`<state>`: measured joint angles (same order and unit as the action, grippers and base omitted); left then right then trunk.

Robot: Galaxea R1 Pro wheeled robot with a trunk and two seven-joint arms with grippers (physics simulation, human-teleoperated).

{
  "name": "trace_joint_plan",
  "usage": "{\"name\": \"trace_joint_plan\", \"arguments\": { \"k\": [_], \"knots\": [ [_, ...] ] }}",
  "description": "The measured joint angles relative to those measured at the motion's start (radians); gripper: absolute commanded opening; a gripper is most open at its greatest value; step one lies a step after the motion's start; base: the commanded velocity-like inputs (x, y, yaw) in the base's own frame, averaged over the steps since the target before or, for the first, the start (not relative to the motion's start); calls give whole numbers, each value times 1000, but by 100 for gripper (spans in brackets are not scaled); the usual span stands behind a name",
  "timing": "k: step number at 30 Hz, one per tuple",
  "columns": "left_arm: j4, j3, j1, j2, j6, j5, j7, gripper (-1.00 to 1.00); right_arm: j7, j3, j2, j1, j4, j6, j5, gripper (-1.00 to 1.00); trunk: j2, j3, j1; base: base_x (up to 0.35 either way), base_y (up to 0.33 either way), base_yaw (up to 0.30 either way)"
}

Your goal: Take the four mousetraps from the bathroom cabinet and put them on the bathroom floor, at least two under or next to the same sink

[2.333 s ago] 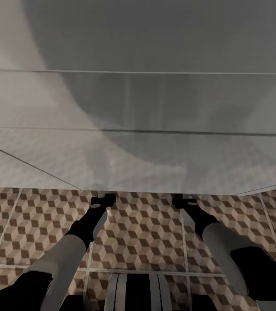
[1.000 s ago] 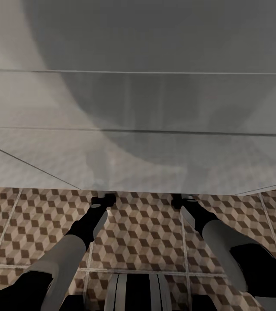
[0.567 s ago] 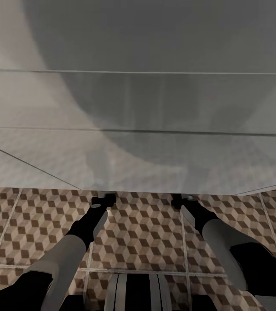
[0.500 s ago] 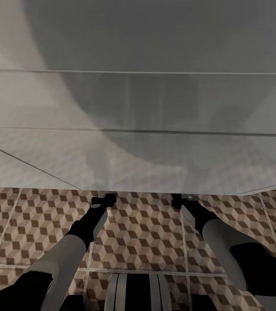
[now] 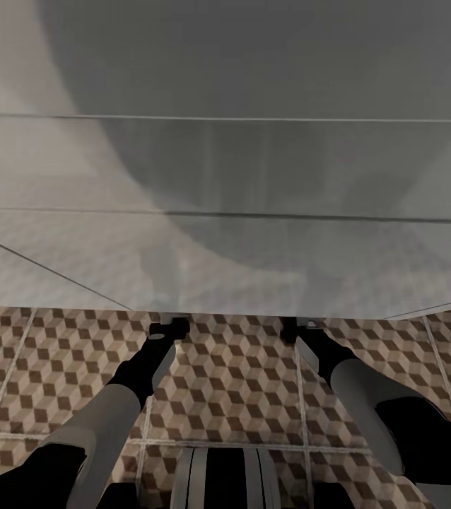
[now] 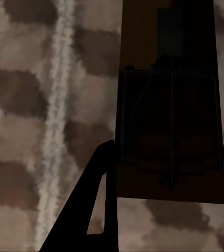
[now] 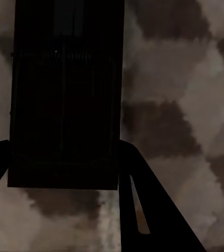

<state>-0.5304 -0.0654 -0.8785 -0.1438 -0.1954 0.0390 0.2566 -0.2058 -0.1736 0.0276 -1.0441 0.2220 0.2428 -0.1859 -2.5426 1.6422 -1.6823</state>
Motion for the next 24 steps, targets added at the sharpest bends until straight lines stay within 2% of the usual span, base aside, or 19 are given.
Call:
{"name": "trace_joint_plan", "arguments": {
  "k": [1,2,24],
  "knots": [
    [0,0,0,0,0,0,0,-100,0,0,0,0,0,0,-1,100,0,0,0,0,0,0],
    [0,0,0,0,0,0,0,-100,2,1,0,1,-16,-2,-11,100,0,0,0,0,0,0],
    [-1,0,0,-1,-1,1,0,-100,2,1,0,0,-18,-4,-11,100,0,0,0,0,0,0]
  ]
}}
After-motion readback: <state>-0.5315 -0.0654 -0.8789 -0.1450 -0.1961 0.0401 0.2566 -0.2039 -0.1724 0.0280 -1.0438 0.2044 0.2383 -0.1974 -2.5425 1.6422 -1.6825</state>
